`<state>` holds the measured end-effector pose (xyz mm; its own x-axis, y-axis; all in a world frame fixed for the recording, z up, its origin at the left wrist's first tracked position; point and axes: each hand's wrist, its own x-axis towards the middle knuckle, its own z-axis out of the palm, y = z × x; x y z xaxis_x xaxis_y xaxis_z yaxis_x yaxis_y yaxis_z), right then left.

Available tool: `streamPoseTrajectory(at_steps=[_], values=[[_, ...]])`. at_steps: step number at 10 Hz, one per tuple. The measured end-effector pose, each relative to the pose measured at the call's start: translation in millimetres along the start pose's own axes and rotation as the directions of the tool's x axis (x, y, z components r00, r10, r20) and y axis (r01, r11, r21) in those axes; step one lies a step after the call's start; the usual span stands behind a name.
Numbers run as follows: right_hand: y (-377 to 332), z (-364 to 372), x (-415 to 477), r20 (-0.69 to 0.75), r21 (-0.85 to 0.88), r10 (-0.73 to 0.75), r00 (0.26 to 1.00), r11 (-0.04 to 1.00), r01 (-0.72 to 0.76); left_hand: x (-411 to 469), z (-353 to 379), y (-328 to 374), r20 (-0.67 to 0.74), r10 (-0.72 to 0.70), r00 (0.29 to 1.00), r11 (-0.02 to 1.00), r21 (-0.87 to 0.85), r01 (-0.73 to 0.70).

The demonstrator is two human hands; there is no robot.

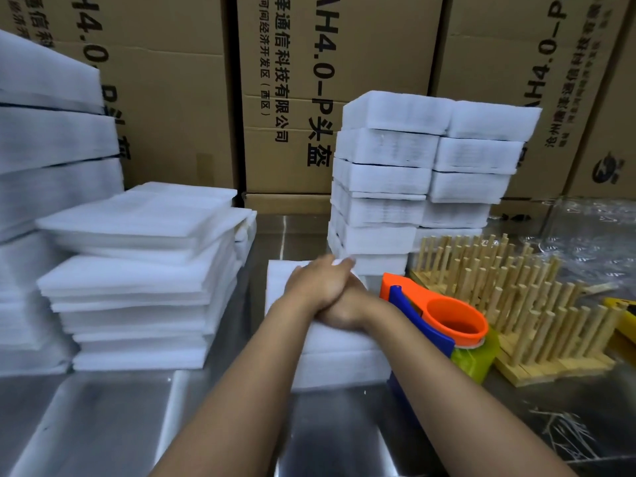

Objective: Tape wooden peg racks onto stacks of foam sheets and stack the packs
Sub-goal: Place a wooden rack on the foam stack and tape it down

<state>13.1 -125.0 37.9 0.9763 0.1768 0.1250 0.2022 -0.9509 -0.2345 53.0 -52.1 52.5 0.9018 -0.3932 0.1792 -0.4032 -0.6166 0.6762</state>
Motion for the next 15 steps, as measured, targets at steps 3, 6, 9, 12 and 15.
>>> streamPoseTrajectory(at_steps=[3, 6, 9, 12, 15], values=[[19.7, -7.8, -2.2, -0.146, 0.923, 0.511, 0.847, 0.379, -0.07, 0.1, 12.8, -10.6, 0.072, -0.019, 0.997, 0.998, 0.064, 0.014], [65.6, -42.5, -10.9, -0.494, 0.231, 0.521, 0.696, 0.85, -0.473, -3.0, 24.9, -9.6, 0.145, -0.051, 0.988, 0.881, 0.472, -0.024], [101.8, -62.5, -23.2, -0.295, -0.437, 0.725, 0.622, 0.477, -0.763, -5.2, 23.1, -7.2, 0.145, -0.051, 0.988, 0.871, 0.491, -0.027], [112.3, -60.2, -19.0, -0.434, -0.275, 0.471, 0.768, 0.743, -0.61, -6.9, 21.3, -5.2, 0.157, -0.062, 0.986, 0.874, 0.485, -0.023], [86.0, -76.0, -26.8, -0.637, 0.117, 0.289, 0.715, 0.952, -0.282, -8.1, 20.4, -4.0, 0.168, -0.071, 0.983, 0.874, 0.486, -0.02]])
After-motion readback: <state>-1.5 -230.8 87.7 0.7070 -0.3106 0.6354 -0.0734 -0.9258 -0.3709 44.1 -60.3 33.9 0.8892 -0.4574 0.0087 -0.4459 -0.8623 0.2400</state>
